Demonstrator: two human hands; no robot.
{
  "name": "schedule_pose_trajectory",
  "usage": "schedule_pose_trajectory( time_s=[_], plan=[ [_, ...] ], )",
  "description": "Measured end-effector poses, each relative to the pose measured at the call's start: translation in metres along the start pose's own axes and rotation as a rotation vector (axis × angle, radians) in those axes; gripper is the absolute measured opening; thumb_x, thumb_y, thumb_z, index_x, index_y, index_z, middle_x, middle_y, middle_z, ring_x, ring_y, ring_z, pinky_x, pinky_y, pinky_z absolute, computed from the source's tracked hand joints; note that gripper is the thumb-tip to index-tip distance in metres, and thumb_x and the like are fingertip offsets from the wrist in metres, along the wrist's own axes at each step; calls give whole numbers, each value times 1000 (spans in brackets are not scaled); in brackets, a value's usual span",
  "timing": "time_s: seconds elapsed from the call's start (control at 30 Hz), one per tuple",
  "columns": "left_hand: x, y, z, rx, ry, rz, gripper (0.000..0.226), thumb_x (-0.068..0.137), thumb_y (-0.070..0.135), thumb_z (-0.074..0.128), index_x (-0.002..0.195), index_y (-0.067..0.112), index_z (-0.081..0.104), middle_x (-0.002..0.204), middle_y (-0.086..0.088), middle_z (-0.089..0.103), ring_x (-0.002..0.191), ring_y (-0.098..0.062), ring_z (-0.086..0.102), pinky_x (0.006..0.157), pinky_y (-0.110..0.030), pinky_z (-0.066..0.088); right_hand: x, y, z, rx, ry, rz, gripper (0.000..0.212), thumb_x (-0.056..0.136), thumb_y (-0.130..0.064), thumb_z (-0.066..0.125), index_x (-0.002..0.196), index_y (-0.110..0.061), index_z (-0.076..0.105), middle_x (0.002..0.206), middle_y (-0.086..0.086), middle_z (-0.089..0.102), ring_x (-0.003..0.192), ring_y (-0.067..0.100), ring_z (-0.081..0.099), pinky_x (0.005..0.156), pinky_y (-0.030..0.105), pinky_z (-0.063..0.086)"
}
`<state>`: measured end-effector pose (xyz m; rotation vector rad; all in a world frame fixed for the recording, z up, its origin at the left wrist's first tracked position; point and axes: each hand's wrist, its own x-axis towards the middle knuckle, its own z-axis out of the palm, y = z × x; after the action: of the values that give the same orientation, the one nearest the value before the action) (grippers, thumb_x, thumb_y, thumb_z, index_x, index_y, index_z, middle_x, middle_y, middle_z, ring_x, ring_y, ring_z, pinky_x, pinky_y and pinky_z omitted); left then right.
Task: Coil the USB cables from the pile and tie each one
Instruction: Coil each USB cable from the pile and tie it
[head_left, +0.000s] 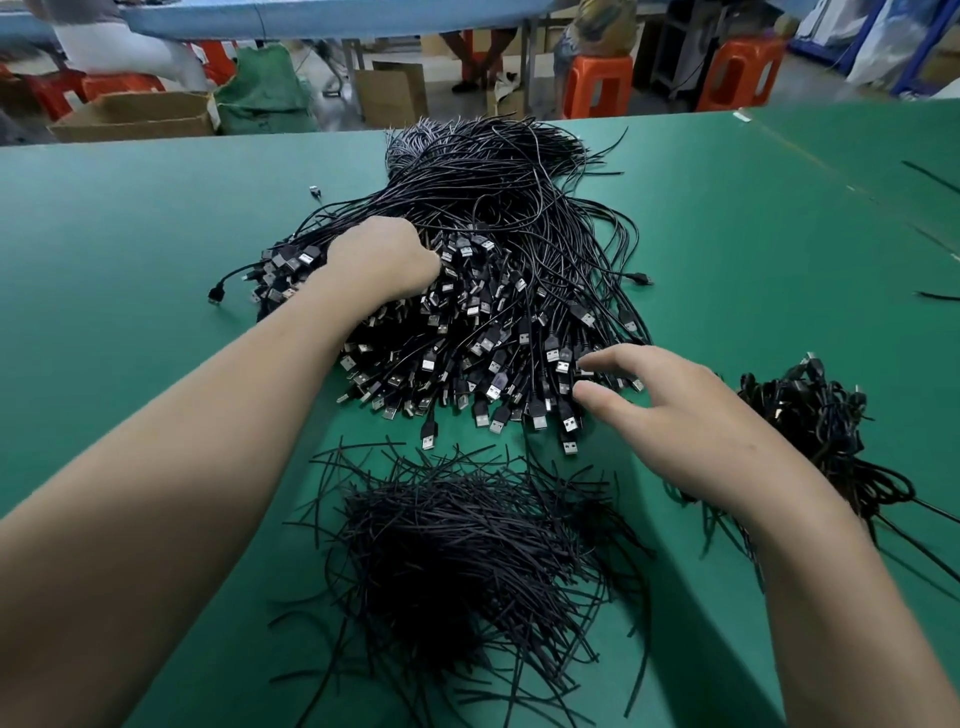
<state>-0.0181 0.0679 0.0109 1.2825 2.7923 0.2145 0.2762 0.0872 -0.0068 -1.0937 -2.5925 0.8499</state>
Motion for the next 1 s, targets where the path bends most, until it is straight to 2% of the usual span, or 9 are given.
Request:
schedule_pose_trajectory(
  time_s=[0.07,0.2,0.33,0.5,0.6,0.67,0.8,0.87,1.0],
  plan=[
    [-29,7,-11,-249,-24,57,28,97,31,53,83,10,67,79,-8,63,73,-24,56,65,-25,45,1,-2,4,136,28,-1,40,99,-55,47,125,-31,66,120,-23,65,117,1,58,87,15,42],
    [-118,27,-20,-637,-218,333,30,99,36,59,80,17,72,74,-8,68,66,-14,56,65,-37,55,9,-11,22,768,-27,173,71,102,-65,22,110,-18,75,99,-2,78,97,13,71,84,36,53],
    [-179,42,-5,-499,-356,463,38,97,40,67,70,13,64,54,15,50,49,-5,41,53,-24,39,9,-22,31,1381,-260,310,78,103,-64,24,115,-3,71,86,7,73,74,17,68,66,30,58],
    [-191,33,7,-251,-278,383,51,95,58,62,69,14,63,52,7,54,49,-13,44,55,-29,39,9,-32,29,1772,-262,362,31,108,-30,42,95,-11,63,54,-8,44,47,7,46,44,20,45],
    [-189,14,3,-269,-209,318,53,88,73,48,81,25,73,65,9,68,57,-11,57,63,-29,53,5,-31,25,1783,-361,327,30,107,-28,42,81,-17,51,52,-10,23,41,5,20,35,17,19],
    [-179,0,3,-343,11,303,39,89,64,48,107,38,72,102,17,73,91,-5,66,90,-35,56,1,-33,21,1687,-449,267,36,104,-37,44,73,-20,48,53,-11,19,44,6,12,37,19,11],
    [-158,-11,4,-344,243,663,43,107,29,53,149,23,54,156,5,49,150,-14,36,124,-32,25,-8,-45,21,1498,-690,60,44,103,-45,43,66,-22,49,49,-12,21,42,6,13,38,19,13],
    [-155,-13,9,-419,225,760,34,107,26,51,137,19,66,147,4,59,147,-14,42,123,-35,30,-12,-49,23,1402,-738,-60,44,106,-38,41,70,-21,57,51,-10,23,41,5,19,38,19,19],
    [-155,-18,11,-529,315,774,22,104,22,57,104,17,78,88,5,69,86,-16,63,81,-41,50,-13,-50,24,1407,-763,-105,33,106,-25,43,94,-10,70,59,-6,28,49,6,28,44,18,27]
  ],
)
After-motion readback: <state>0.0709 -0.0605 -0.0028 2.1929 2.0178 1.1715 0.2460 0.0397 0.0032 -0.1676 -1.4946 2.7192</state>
